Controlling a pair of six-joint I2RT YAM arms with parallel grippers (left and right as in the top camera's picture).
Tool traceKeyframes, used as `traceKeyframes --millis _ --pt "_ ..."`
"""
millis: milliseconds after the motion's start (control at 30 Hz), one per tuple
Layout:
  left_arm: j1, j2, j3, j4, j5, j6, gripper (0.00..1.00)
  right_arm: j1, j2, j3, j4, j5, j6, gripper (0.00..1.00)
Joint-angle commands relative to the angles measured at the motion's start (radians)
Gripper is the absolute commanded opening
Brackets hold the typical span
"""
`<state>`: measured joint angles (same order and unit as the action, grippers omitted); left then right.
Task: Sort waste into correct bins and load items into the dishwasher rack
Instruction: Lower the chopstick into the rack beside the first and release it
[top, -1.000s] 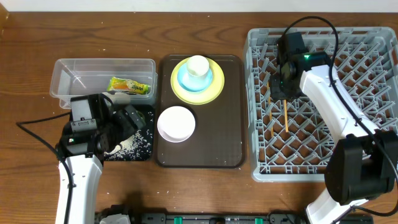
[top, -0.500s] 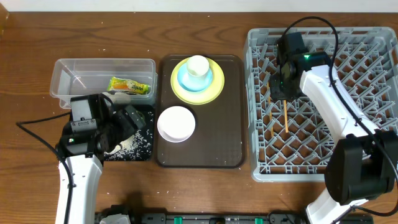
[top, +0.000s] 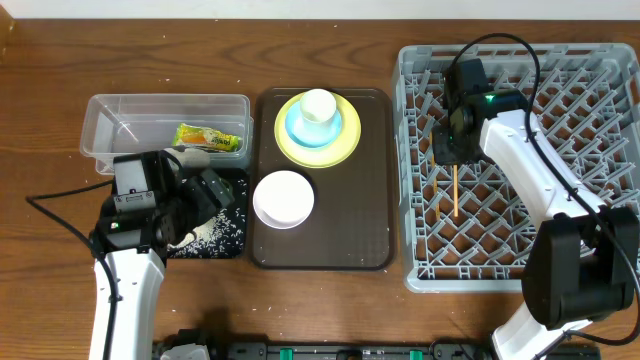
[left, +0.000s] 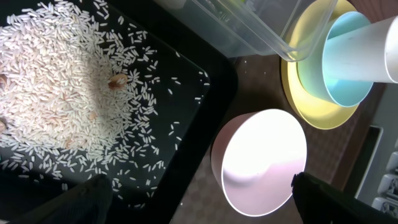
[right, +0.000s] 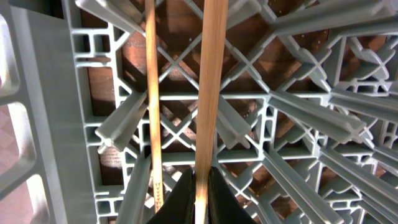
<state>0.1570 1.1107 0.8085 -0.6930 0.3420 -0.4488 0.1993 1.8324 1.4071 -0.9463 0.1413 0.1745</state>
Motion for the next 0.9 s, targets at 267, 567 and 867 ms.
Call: traceKeyframes --millis 267,567,867 --pt "0.004 0.002 0.014 -0.001 0.006 -0.005 0.95 -0.004 0.003 -0.032 0.023 -0.003 -0.016 0.08" --pt "0.004 0.002 0.014 -0.001 0.006 -0.005 0.95 -0.004 0.003 -0.036 0.026 -0.003 -0.027 0.11" --pt "0.004 0.002 0.014 -0.001 0.005 -0.005 0.95 -0.003 -0.001 -0.004 0.017 -0.004 -0.027 0.13"
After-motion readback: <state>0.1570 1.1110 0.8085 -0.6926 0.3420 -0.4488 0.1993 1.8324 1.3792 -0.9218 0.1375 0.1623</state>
